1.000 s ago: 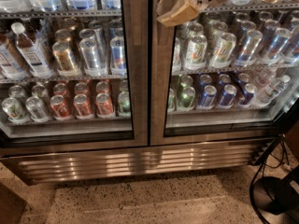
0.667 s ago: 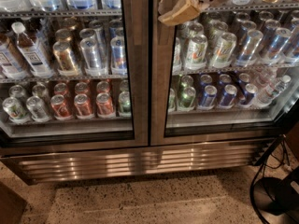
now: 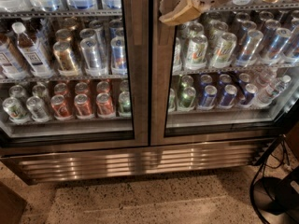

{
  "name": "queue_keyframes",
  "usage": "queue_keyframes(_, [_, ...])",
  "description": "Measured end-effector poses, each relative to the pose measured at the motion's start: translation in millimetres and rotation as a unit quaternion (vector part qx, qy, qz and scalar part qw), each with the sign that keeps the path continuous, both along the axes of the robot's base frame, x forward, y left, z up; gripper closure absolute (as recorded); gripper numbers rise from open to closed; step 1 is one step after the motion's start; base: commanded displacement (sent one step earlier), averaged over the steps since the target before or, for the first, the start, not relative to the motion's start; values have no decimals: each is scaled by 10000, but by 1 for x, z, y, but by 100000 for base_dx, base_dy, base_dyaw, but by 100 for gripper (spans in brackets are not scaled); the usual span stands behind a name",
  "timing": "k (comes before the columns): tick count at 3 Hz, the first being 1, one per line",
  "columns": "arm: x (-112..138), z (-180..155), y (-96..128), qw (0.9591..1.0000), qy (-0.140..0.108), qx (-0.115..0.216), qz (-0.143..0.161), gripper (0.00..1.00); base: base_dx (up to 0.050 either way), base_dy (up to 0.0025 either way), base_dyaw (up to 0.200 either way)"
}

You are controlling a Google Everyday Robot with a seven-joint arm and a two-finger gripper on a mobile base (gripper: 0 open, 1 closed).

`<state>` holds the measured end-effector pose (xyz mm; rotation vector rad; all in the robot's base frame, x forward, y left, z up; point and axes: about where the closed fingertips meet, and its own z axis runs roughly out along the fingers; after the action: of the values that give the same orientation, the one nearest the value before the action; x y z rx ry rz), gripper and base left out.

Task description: Open right fridge door

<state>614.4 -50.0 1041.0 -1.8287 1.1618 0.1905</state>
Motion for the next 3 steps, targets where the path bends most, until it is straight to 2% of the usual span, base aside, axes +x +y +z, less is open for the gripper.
queue_keyframes(1, [0,0,0,10000,-1,0,0,100,0,0,0])
queue_keyframes(3, [0,3,3,9997,-227,-19,27,100,0,0,0])
